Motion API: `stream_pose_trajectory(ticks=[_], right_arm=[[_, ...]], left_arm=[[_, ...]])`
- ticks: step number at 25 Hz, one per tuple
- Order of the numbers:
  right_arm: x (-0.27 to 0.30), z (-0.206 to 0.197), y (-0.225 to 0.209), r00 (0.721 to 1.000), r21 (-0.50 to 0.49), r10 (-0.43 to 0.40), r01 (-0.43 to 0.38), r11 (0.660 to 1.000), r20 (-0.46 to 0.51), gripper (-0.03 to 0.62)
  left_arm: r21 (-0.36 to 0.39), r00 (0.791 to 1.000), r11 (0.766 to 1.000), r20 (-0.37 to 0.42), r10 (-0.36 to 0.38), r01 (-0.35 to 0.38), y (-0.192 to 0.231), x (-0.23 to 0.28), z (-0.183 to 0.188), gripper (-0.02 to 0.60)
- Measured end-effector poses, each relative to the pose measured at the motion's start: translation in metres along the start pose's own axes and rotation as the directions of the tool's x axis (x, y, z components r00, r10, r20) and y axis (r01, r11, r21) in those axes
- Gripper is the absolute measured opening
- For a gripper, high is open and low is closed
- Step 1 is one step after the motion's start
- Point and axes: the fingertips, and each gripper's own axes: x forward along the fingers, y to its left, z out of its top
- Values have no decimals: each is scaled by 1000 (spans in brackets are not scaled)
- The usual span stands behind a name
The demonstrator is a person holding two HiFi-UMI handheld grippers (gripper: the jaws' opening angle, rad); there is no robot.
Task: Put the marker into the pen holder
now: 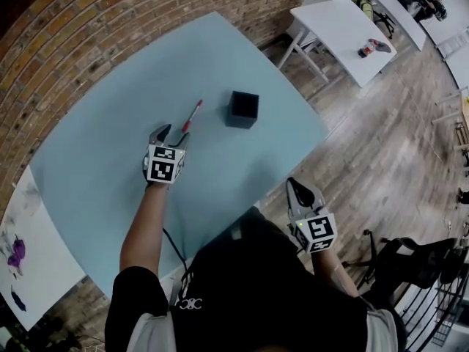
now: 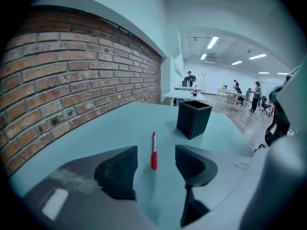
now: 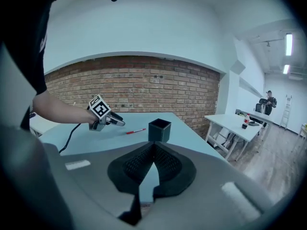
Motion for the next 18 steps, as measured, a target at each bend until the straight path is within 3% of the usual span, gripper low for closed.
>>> stream_pose_trajectory(ticks=[5,12,18], right_arm=[[-7,-18,-33,999,46,-25,27,999,-34,6],[-23,-39,-70,996,82,-61,66,994,-65,6],[-30,-44,-80,998,121,-41,47,992,-48,6]], left_arm=[[35,997,999,-73,15,-13,3,37,4,252],[15,985,1000,-174,20,-18,-3,83,-13,225],[13,979,1000,-200,30,-28,-2,101,-18,221]])
